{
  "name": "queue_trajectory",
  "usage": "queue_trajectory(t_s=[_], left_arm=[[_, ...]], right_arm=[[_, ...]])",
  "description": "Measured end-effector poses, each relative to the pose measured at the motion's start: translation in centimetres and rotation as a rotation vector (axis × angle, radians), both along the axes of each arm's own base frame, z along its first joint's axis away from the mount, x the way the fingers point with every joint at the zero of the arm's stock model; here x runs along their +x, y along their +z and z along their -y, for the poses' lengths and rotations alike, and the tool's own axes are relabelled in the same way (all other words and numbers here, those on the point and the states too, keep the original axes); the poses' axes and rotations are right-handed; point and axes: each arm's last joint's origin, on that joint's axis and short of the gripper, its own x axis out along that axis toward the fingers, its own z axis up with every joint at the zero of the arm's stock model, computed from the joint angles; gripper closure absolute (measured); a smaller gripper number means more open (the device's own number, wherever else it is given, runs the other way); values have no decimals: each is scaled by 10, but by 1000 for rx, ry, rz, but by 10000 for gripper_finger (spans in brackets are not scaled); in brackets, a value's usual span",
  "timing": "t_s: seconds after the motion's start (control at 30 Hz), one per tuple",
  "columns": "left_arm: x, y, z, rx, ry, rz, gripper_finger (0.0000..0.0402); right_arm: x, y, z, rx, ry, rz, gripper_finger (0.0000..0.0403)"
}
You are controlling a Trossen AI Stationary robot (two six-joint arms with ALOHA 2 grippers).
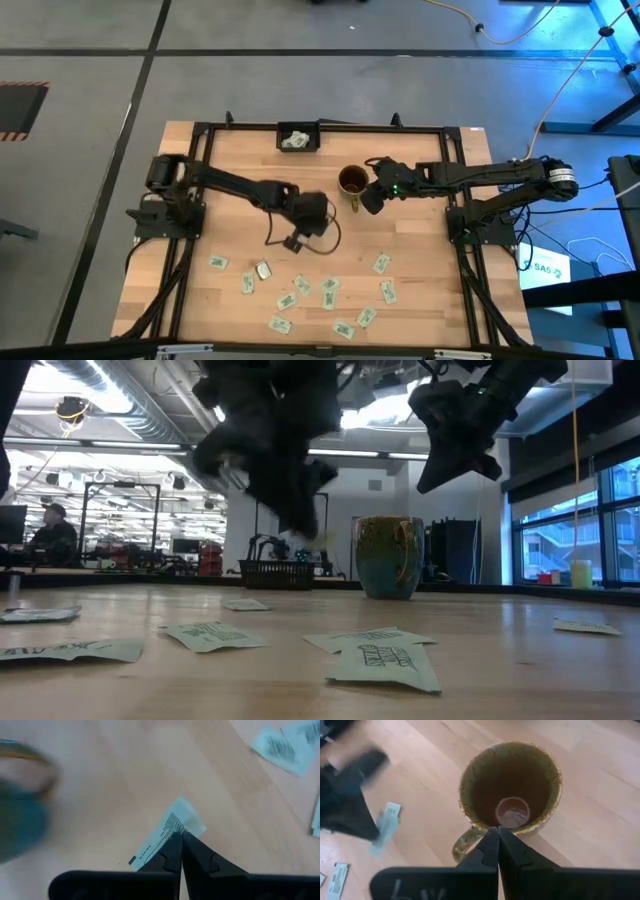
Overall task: Pick and place Stevia / Truvia into bins
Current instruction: Put the stevia packet into the black container
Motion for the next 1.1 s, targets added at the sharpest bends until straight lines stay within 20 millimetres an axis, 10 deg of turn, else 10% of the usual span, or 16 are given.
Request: queue_trajectory(t_s=[0.53, 0.8, 1.1], left_arm=[[-55, 77, -153, 47, 777, 260, 398], [-67, 43, -226, -85, 1092, 274, 398], [-69, -16, -264, -190, 1241, 164, 398]], right_arm=[[0, 0, 0, -1, 3, 1, 390], [0, 0, -1, -10, 60, -10, 390], [3, 3, -2, 20, 93, 37, 393]])
